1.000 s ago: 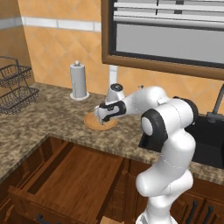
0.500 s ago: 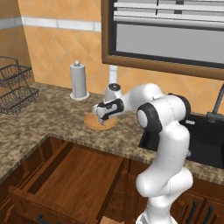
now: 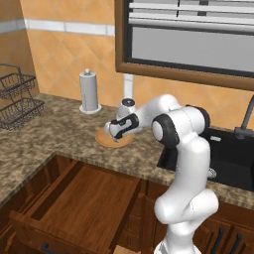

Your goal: Pick up the knife from the drawer and place it on the cutting board. Then place the meat from the plate to the cutting board.

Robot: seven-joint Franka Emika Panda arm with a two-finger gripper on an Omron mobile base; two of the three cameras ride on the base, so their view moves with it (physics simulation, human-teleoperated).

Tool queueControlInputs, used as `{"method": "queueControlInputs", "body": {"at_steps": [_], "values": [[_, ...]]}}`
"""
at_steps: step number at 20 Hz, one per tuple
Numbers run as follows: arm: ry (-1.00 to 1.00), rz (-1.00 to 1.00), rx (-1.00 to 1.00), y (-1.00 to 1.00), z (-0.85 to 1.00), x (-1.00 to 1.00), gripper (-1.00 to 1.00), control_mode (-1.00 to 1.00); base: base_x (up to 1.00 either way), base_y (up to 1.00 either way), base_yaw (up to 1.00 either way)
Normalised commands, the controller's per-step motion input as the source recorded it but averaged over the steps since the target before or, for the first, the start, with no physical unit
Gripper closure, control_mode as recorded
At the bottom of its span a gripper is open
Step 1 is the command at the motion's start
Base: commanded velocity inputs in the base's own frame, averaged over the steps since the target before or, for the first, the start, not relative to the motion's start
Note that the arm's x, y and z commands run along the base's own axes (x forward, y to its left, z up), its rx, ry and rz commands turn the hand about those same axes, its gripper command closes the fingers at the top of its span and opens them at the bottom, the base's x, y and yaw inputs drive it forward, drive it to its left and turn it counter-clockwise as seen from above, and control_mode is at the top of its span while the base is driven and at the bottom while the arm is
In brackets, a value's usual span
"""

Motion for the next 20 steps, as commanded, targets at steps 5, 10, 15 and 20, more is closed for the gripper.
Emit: {"method": "queueControlInputs", "body": {"at_steps": [5,10,15,20], "values": [[-0.01,0.00,0.00,0.02,-0.13,0.19,-1.00,-1.00,0.00,0.00,0.00],[0.00,0.00,0.00,0.16,0.00,0.29,-1.00,-1.00,0.00,0.00,0.00],[0.05,0.00,0.00,0.21,0.00,0.26,-1.00,-1.00,0.00,0.00,0.00],[0.12,0.00,0.00,0.06,-0.19,0.13,-1.00,-1.00,0.00,0.00,0.00]]}}
